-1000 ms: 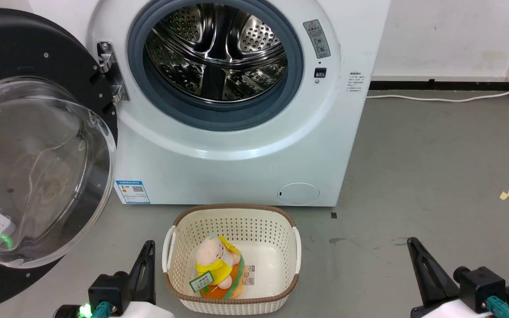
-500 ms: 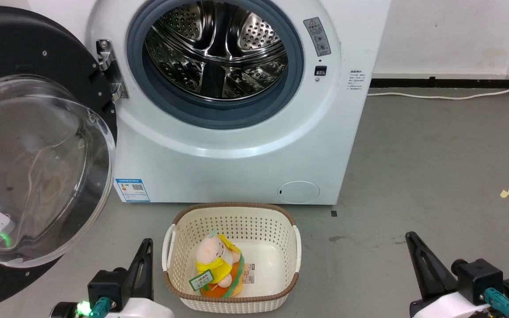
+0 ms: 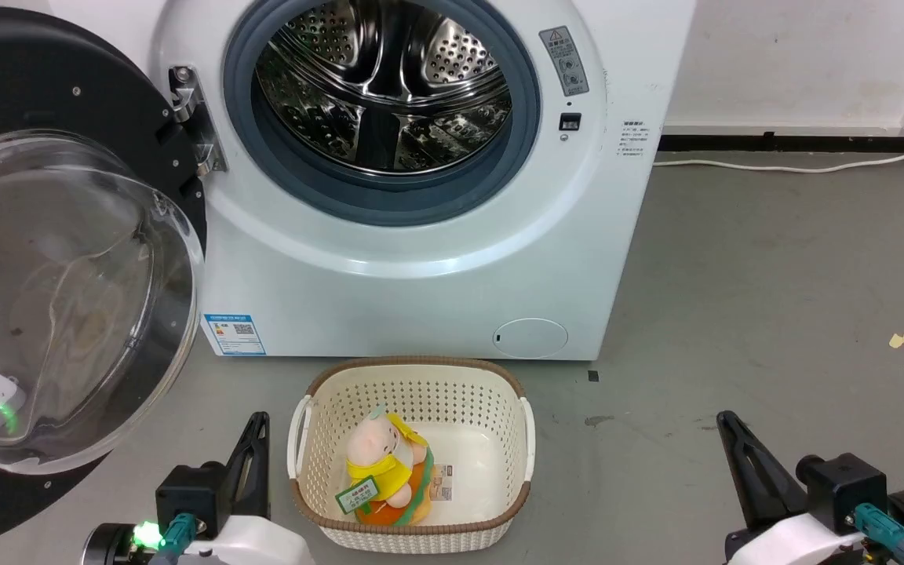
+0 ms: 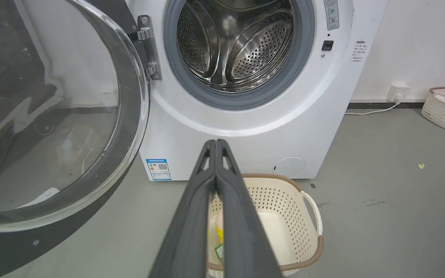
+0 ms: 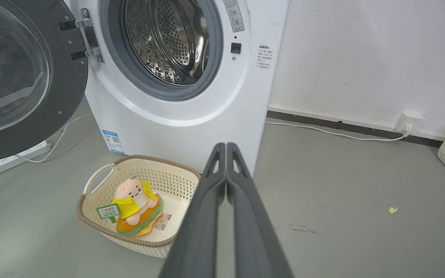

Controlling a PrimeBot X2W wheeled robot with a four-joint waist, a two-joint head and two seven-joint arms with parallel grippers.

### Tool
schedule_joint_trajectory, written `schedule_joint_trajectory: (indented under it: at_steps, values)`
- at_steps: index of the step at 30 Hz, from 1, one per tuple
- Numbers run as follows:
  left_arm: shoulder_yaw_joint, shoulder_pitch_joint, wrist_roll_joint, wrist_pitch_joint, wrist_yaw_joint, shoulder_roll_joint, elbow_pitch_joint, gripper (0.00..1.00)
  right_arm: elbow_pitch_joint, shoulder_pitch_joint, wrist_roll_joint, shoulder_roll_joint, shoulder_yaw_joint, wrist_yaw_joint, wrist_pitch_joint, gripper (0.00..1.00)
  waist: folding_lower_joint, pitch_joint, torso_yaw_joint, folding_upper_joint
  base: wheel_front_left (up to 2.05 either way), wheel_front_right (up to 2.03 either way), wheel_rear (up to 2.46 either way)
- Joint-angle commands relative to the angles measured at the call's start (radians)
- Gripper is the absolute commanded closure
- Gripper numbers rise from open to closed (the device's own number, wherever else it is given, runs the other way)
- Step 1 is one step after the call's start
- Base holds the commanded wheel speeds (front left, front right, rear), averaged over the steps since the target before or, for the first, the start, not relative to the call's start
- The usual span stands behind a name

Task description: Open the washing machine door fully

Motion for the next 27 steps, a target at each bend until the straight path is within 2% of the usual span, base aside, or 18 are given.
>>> schedule_joint_trajectory:
  at_steps: [1,27]
  values:
    - [0.003,-0.015,0.011,0.006,0.000,0.000,-0.007,1.00,-0.008,-0.021,-0.007,0.005,0.002,0.001,0.005,1.00,0.0001,0.001,0.000,0.0000,0.00,0.00,0.00]
    - [0.016,-0.036,0.041,0.059,0.000,0.000,-0.032,1.00,-0.021,-0.045,-0.015,0.007,0.007,0.001,0.059,1.00,0.0001,0.011,0.000,0.0000,0.00,0.00,0.00]
